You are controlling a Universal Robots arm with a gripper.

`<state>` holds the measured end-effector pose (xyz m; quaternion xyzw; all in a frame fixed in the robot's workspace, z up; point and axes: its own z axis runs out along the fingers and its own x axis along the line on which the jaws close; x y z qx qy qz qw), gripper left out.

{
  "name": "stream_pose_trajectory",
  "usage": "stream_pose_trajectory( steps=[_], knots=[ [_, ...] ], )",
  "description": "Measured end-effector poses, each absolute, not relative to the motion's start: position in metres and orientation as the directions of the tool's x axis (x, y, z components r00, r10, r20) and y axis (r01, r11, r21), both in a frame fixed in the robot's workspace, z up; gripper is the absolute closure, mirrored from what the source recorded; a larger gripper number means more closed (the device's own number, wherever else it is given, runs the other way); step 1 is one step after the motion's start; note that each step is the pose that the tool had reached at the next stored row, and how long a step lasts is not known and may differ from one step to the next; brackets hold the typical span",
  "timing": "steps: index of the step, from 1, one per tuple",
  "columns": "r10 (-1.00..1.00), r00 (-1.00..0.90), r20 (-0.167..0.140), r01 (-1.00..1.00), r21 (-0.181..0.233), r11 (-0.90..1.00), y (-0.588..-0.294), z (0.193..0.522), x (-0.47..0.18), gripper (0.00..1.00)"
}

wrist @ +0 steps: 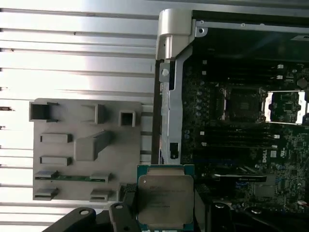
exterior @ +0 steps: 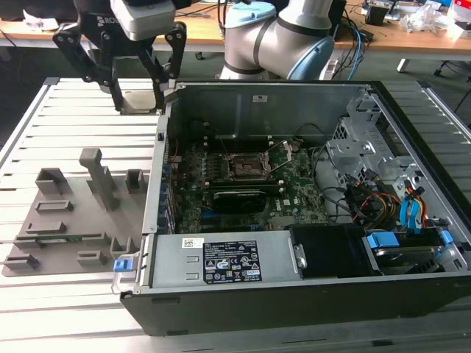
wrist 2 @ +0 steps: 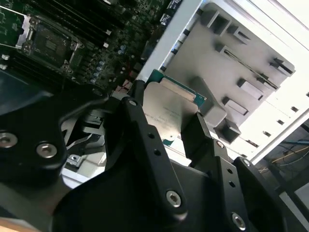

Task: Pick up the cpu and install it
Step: 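Pick up the cpu and move it towards the insertion slot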

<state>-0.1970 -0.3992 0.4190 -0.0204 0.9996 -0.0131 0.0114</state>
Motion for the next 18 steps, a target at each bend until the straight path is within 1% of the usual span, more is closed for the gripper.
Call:
stream_pose_trajectory(
  steps=[6, 18],
  knots=[
    [-0.041, -0.999, -0.022, -0.040, -0.031, 0.999, -0.397, 0.419, -0.163, 0.45],
    [-0.041, -0.999, -0.022, -0.040, -0.038, 0.998, -0.395, 0.419, -0.125, 0.45]
  ],
)
